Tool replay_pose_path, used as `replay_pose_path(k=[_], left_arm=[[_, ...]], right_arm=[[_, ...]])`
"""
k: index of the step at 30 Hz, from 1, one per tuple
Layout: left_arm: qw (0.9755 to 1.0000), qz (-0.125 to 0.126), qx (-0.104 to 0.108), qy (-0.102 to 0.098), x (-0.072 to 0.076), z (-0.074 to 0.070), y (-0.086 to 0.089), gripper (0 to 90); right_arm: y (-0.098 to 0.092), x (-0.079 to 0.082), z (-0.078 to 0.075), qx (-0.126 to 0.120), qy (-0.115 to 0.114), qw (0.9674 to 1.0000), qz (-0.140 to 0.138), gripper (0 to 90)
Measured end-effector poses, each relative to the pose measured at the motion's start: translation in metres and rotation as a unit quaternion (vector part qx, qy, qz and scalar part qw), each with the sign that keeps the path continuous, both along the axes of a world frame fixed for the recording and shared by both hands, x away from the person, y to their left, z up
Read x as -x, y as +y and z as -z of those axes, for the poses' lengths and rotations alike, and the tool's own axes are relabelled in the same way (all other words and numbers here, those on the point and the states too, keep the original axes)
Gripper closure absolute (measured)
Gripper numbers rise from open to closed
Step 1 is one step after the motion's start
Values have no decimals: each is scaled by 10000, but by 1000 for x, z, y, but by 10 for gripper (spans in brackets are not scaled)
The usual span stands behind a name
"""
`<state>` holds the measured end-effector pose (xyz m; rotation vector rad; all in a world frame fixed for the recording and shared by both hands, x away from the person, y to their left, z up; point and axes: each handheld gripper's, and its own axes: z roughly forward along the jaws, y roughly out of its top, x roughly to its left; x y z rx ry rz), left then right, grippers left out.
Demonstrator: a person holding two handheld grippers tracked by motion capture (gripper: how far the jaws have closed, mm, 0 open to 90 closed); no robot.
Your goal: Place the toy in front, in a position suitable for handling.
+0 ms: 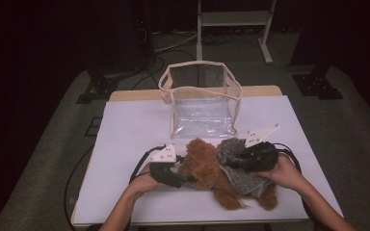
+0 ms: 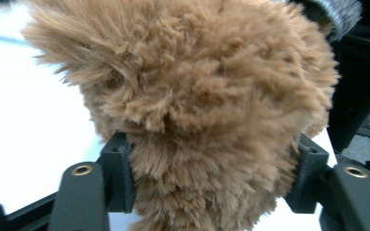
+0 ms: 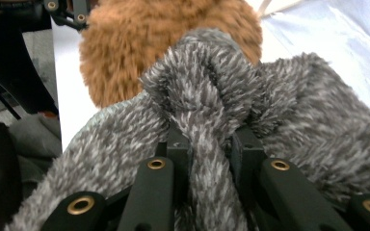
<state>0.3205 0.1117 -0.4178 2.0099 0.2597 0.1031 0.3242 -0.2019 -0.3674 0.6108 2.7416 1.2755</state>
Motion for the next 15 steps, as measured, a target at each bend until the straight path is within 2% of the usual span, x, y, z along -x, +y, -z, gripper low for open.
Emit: replay_pose_path(k=[4, 7, 11, 15], left_arm=[[9999, 28, 24, -135, 2, -13, 0, 398], [9995, -1, 207, -249, 2, -30, 7, 404], [9980, -52, 93, -629, 5, -65, 14, 405], [9950, -92, 148, -981, 10, -103, 25, 408]], right_arm=[[9, -3, -5, -144, -106, 9998, -65, 741], [12, -4, -12, -313, -204, 9993, -63, 743], [17, -6, -28, -580, -341, 9977, -73, 744], [24, -8, -43, -971, -490, 9940, -109, 745]])
